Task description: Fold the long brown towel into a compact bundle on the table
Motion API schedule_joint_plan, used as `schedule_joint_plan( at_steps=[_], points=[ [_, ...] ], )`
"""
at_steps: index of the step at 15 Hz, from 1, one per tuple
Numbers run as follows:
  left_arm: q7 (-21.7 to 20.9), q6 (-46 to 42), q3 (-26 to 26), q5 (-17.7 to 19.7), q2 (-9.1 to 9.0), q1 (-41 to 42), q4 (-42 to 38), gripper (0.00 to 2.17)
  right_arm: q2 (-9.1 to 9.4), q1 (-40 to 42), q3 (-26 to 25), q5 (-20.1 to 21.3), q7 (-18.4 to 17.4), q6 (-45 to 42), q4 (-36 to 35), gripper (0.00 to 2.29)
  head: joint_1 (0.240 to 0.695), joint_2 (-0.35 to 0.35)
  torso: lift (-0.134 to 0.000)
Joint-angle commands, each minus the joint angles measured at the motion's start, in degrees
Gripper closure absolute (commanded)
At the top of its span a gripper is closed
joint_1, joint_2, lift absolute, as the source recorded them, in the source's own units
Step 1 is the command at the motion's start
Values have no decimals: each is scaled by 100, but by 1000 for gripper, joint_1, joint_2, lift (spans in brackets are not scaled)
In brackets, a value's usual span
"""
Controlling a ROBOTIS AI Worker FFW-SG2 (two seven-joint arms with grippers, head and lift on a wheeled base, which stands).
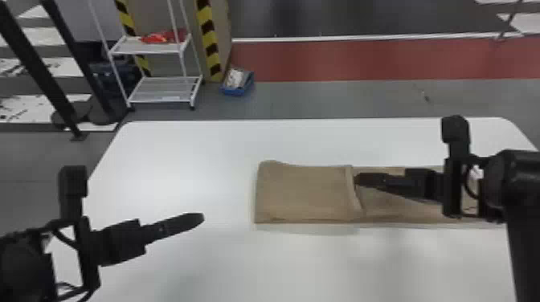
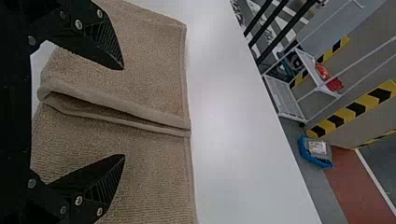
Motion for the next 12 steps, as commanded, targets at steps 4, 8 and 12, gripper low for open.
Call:
schedule_joint_plan(
  at_steps=[4,8,12],
  points=[
    [46,7,-53,-25,3,-12,46,80,32,-8,309,-267,-285,-95,-82,211,695,99,-125],
    [64,7,-88,-25,-5,-12,81,80,32,-175,467,-136,-470,-95,226,215,695,114,-125],
    [64,7,-80,-52,-5,-3,90,80,32,-360,459,-118,-575,-130,551,289,695,113,-125]
  ],
)
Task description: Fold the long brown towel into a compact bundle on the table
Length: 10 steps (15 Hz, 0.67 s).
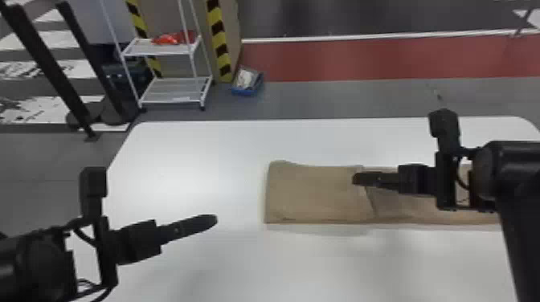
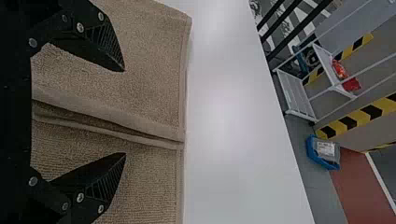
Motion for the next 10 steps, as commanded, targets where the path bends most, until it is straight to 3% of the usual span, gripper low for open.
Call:
schedule_joint_plan(
  at_steps=[1,10],
  points=[
    [7,7,5,-7,0,3,5,80,32,-95,0,7,-33,-3,159,296,695,112,-125],
    [7,7,5,-7,-9,47,31,80,32,-166,0,-108,-42,-56,300,765,695,113,-125]
  ],
)
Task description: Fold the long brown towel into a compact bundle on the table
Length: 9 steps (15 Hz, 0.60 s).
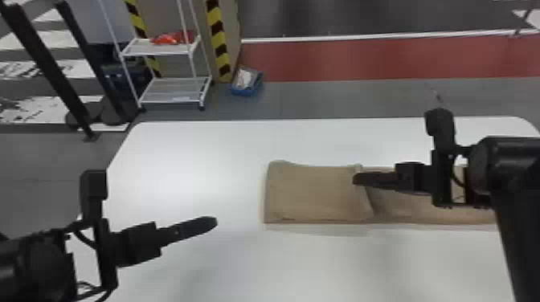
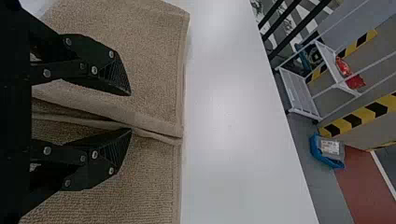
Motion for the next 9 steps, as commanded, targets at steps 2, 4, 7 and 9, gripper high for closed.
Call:
schedule_joint_plan(
  at_steps=[2,4,7,9],
  points=[
    [0,7,-2,0,-2,26,18,80,32,0,0,-23,-9,14,11,765,695,115,-125],
    [-9,7,7,0,7,44,18,80,32,0,0,-32,0,49,20,768,695,116,-125],
    [-44,7,42,9,7,53,9,80,32,0,-9,-32,0,102,20,1055,695,117,-125],
    [-35,7,59,9,7,53,18,80,32,0,-53,-41,0,190,-33,1055,695,119,-125]
  ],
)
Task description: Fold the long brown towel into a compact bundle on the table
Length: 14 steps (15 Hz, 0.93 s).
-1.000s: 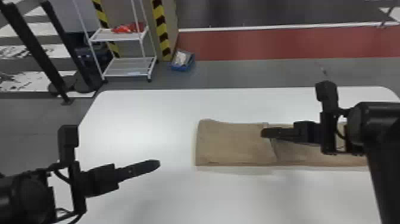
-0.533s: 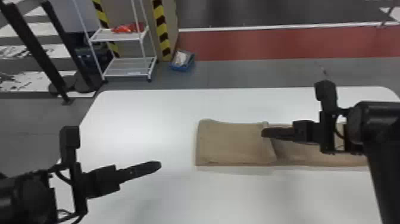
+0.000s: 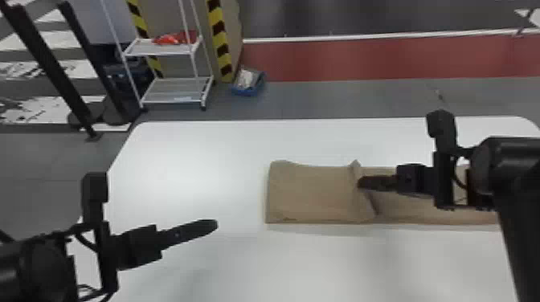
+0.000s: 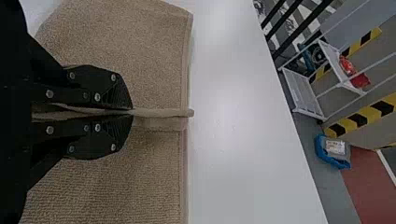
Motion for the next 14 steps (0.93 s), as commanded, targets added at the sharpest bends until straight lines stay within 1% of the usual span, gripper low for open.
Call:
schedule_joint_plan(
  at_steps=[1,3,5,8,11,14],
  points=[
    [-6,7,32,3,0,0,-1,80,31,0,-98,-88,8,111,-112,1055,695,119,-125],
    [-15,7,50,12,9,0,-1,80,31,0,-247,-272,26,427,-464,1055,695,120,-125],
    [-6,7,50,21,9,0,8,80,31,0,-361,-325,17,621,-648,1055,695,121,-125],
    [-15,7,41,29,9,0,8,80,31,35,-616,-360,17,691,-745,1055,695,115,-125],
    [-6,7,41,21,18,0,34,80,31,97,-862,-422,17,972,-877,1055,695,96,-125],
    [-6,7,15,21,9,-9,69,80,31,246,-924,-431,17,1060,-877,1055,695,86,-125]
  ],
)
